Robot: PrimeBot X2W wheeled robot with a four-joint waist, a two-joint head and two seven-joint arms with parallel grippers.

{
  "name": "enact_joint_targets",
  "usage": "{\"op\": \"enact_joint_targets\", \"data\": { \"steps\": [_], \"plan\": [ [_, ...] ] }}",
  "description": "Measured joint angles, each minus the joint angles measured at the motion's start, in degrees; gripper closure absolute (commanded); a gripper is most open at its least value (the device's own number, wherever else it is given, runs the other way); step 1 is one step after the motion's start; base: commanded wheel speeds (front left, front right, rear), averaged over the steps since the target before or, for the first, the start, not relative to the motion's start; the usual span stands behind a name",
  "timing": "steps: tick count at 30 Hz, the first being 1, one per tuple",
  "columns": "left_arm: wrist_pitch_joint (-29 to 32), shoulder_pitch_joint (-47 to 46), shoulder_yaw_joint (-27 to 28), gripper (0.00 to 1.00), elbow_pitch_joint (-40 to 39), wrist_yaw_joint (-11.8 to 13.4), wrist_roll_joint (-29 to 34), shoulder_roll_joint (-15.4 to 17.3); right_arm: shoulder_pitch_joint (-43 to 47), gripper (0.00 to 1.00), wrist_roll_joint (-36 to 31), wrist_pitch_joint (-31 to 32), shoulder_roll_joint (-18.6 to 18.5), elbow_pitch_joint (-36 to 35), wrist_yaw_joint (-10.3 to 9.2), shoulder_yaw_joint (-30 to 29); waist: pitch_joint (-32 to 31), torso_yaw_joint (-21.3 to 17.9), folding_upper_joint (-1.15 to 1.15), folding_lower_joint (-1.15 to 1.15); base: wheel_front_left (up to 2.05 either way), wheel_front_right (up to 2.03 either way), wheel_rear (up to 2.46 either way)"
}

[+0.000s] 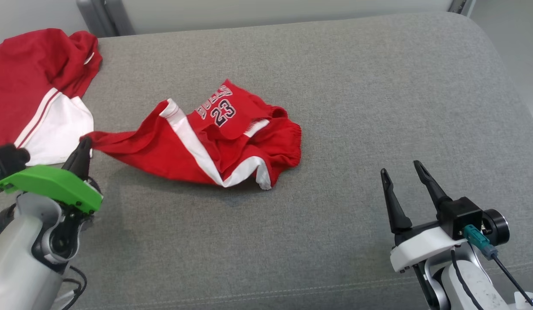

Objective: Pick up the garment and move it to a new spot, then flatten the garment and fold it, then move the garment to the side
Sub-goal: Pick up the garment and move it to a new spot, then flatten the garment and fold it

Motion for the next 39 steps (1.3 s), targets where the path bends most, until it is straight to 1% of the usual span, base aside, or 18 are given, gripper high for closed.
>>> {"op": "enact_joint_targets", "data": {
  "steps": [2, 5, 7, 10, 12, 13, 14, 15, 16, 17, 22, 26, 29, 31, 36, 39],
  "plan": [
    [-0.5, 1.9, 0.9, 0.91, 1.0, 0.0, -1.0, 1.3, 0.0, 0.00, -0.1, 0.0, 0.3, 0.2, 0.42, 0.7, -0.3, 0.6, 0.00, 0.00, 0.00, 0.00, 0.00],
    [-0.7, 4.5, 1.3, 0.94, 1.5, -0.7, -1.6, 2.4, 0.0, 0.00, -0.2, 0.0, 0.4, 0.2, 0.64, 1.0, -0.7, 0.9, 0.00, 0.00, 0.00, 0.00, 0.00],
    [-0.7, 6.0, 1.2, 0.96, 1.2, -1.8, -2.4, 2.1, 0.0, 0.00, -0.4, 0.0, 0.4, 0.3, 0.63, 0.9, -0.7, 0.8, 0.00, 0.00, 0.00, 0.00, 0.00],
    [-1.3, 7.8, 1.2, 0.98, 0.6, -2.8, -4.1, 1.1, 0.2, 0.00, -0.4, 0.0, 0.4, 0.5, 0.63, 0.8, -0.8, 0.7, 0.00, 0.00, 0.00, 0.00, 0.00],
    [-1.8, 8.9, 1.2, 0.95, -0.3, -3.6, -4.5, 0.5, 0.7, 0.00, -0.4, 0.0, 0.4, 0.6, 0.62, 0.4, -0.9, 0.7, 0.00, 0.00, 0.00, 0.00, 0.00],
    [-2.3, 9.3, 1.2, 0.86, -0.8, -3.6, -4.5, 0.4, 1.0, 0.00, -0.4, 0.0, 0.4, 0.7, 0.63, 0.4, -1.0, 0.7, 0.00, 0.00, 0.00, 0.00, 0.00],
    [-2.6, 9.6, 1.0, 0.68, -1.2, -3.7, -4.4, 0.4, 1.3, 0.00, -0.4, 0.0, 0.4, 0.7, 0.62, 0.2, -1.0, 0.8, 0.00, 0.00, 0.00, 0.00, 0.00],
    [-2.8, 9.9, 0.6, 0.34, -1.5, -3.7, -4.2, 0.3, 1.5, 0.00, -0.4, 0.0, 0.4, 0.6, 0.58, 0.1, -1.0, 0.9, 0.00, 0.00, 0.00, 0.00, 0.00],
    [-2.8, 10.2, 0.2, 0.06, -1.7, -3.7, -3.9, 0.2, 1.6, 0.00, -0.4, 0.0, 0.4, 0.7, 0.57, -0.1, -1.0, 1.0, 0.00, 0.00, 0.00, 0.00, 0.00],
    [-3.0, 10.5, -0.2, 0.00, -2.1, -3.7, -3.7, 0.0, 1.7, 0.00, -0.4, 0.0, 0.4, 0.7, 0.58, -0.3, -1.0, 1.2, 0.00, 0.00, 0.00, 0.00, 0.00],
    [-4.6, 11.4, -0.7, 0.00, -3.9, -3.7, -2.8, -1.6, 2.0, 0.00, -0.4, 0.0, 0.4, 0.7, 0.64, -0.3, -1.1, 2.3, 0.00, 0.00, 0.00, 0.00, 0.00],
    [-6.4, 11.8, -0.6, 0.00, -5.1, -3.7, 1.0, -1.7, 2.2, 0.00, -0.2, 0.0, 0.6, 0.6, 0.64, -0.6, -1.6, 3.1, 0.00, 0.00, 0.00, 0.00, 0.00],
    [-6.9, 13.1, -0.6, 0.00, -5.8, -3.3, 3.5, -2.6, 2.7, 0.00, 0.1, 0.0, 0.8, 0.8, 0.84, -0.6, -2.3, 3.6, 0.00, 0.00, 0.00, 0.00, 0.00],
    [-6.9, 14.5, -0.6, 0.00, -6.6, -3.1, 3.8, -3.9, 3.1, 0.00, 0.2, 0.0, 1.0, 0.9, 1.25, -0.1, -2.9, 3.8, 0.00, 0.00, 0.00, 0.00, 0.00],
    [-7.0, 17.4, -0.1, 0.00, -8.7, -2.5, 4.6, -7.3, 4.3, 0.00, 1.2, 0.0, 1.9, 1.7, 3.04, 2.1, -4.1, 4.5, 0.00, 0.00, 0.00, 0.00, 0.00],
    [-7.0, 18.6, 0.4, 0.00, -9.8, -1.8, 6.5, -8.9, 4.5, 0.00, 1.3, 0.0, 2.0, 3.2, 4.02, 3.2, -4.4, 5.3, 0.00, 0.00, 0.00, 0.00, 0.00]
  ]
}}
